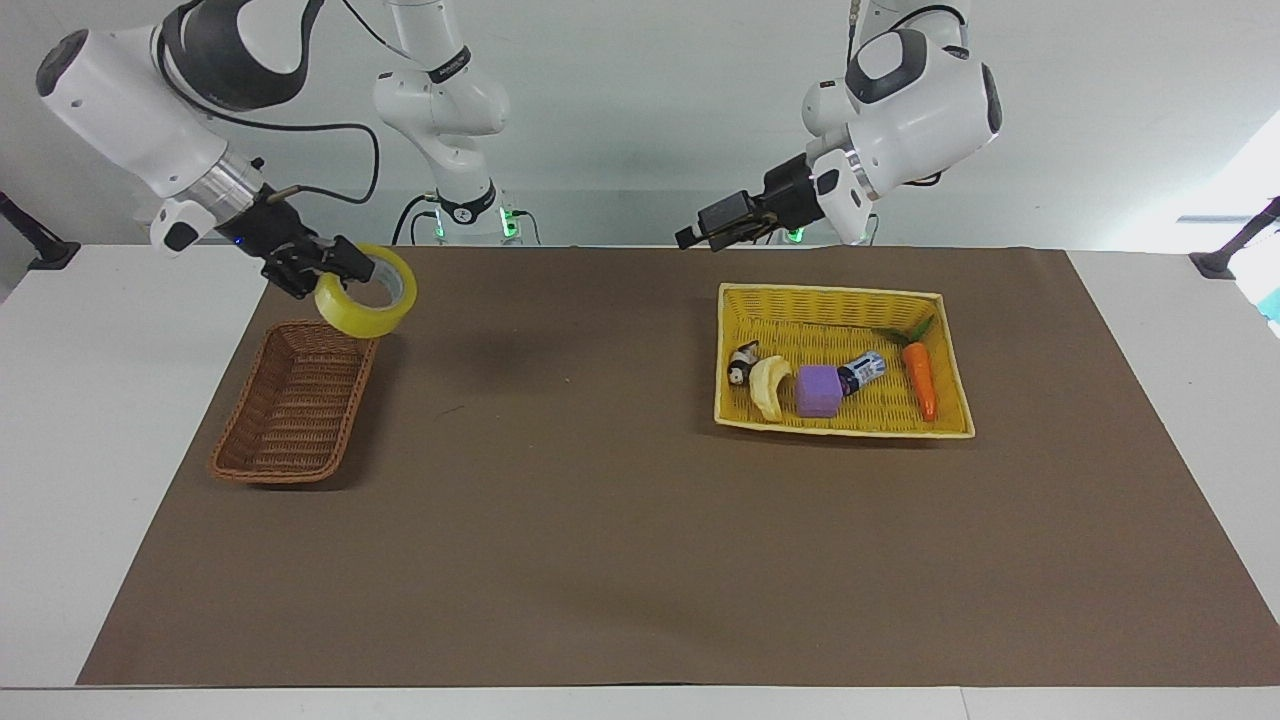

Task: Move tape to another basket

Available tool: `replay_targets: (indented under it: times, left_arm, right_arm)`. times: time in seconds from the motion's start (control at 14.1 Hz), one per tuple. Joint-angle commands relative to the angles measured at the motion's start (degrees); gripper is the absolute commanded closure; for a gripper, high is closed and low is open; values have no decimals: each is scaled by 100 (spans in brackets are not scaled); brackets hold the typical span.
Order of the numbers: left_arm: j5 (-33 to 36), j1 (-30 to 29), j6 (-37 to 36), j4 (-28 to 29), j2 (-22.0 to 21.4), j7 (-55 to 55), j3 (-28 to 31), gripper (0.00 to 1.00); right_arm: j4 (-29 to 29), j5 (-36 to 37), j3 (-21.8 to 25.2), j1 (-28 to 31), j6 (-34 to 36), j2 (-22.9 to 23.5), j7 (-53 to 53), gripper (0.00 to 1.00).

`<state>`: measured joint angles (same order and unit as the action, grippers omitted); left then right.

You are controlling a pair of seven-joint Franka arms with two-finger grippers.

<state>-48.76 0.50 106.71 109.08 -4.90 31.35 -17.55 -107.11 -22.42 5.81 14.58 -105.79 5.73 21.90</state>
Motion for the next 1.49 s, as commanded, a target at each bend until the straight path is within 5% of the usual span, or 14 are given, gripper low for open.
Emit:
replay_targets:
  times: [0.0, 0.35, 1.06, 1.13, 1.2, 1.28, 1.42]
  left_arm:
    - [760, -374, -395, -9, -73, -505, -38, 0]
    - [2140, -893, -652, -168, 15, -1920, -21, 0]
    - [3742, -833, -915, -660, -28, -2685, 92, 0]
    - [3908, -737, -916, -686, -46, -2713, 294, 0]
    - [4049, -501, -985, -739, -55, -2748, 531, 0]
    - [4146, -263, -1055, -809, -64, -2826, 846, 0]
    - [4182, 63, -1196, -862, -81, -2897, 1322, 0]
  right_arm:
    - [-11, 53, -72, 361, -126, 295, 473, 100]
    - [-55, -78, -80, 608, -407, 710, 834, 100]
    - [-187, -201, -89, 748, -557, 1194, 913, 100]
    - [-161, -201, -89, 757, -496, 1194, 930, 95]
    - [-143, -219, -98, 766, -443, 1194, 930, 42]
    - [-100, -367, -89, 774, -347, 1194, 930, 0]
    - [49, -491, -89, 836, -153, 1202, 948, 0]
